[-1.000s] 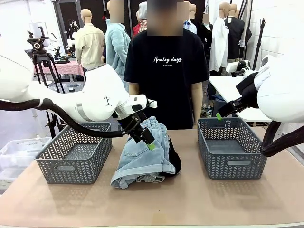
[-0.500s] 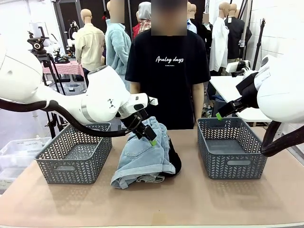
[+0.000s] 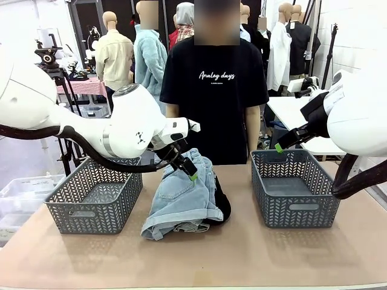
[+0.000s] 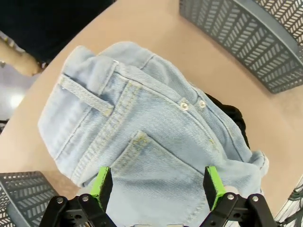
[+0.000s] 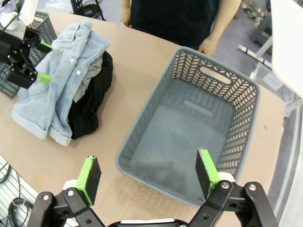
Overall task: Sort the tops and bottoms.
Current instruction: Lift clothes from the center of the table with your left hand.
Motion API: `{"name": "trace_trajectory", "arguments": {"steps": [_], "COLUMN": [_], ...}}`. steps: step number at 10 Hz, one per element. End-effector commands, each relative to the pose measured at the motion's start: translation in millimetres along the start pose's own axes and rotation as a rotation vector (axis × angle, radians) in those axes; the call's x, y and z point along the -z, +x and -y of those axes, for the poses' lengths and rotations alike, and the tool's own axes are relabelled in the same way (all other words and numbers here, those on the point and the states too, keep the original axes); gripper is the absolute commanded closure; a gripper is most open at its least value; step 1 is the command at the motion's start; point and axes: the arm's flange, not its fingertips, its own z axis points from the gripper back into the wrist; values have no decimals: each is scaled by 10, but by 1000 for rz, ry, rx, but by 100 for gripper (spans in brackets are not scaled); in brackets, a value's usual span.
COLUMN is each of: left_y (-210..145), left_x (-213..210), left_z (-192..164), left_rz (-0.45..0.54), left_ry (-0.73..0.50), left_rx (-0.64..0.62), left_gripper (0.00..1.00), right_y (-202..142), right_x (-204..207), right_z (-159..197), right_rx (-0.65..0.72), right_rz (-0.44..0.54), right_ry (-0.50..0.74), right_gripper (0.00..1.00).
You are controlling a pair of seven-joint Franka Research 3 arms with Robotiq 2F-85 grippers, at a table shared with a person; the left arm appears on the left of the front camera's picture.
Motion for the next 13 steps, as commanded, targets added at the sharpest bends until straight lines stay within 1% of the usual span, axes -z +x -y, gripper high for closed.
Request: {"name": "trace_trajectory", "arguments": {"steps": [1, 3, 5, 7, 8, 12, 13], "left_y": [18, 14, 1, -17, -7, -53, -49], "left_x": [72, 90, 117, 137, 139, 157, 149], "left_z": [-64, -130, -170, -219, -217, -199, -173], "left_rz": [3, 12, 12, 2, -13, -11, -15], "left_ry": [21, 30, 9, -19, -16, -36, -40], "left_rx": [-37, -49, -60, -110, -100, -140, -144], "left_gripper": [0, 0, 0, 0, 13, 89, 100], "right_y": [2, 2, 2, 2, 2, 2, 2], "right_x": [10, 10, 10, 10, 10, 10, 10], "right_z": [12, 12, 12, 12, 12, 12, 12], "right_rx": [1, 1, 1, 1, 1, 1, 1], "right_rz": [8, 8, 8, 8, 8, 8, 8], "right_ry": [3, 3, 3, 3, 3, 3, 3], "right_gripper": [0, 0, 0, 0, 0, 0, 0]}}
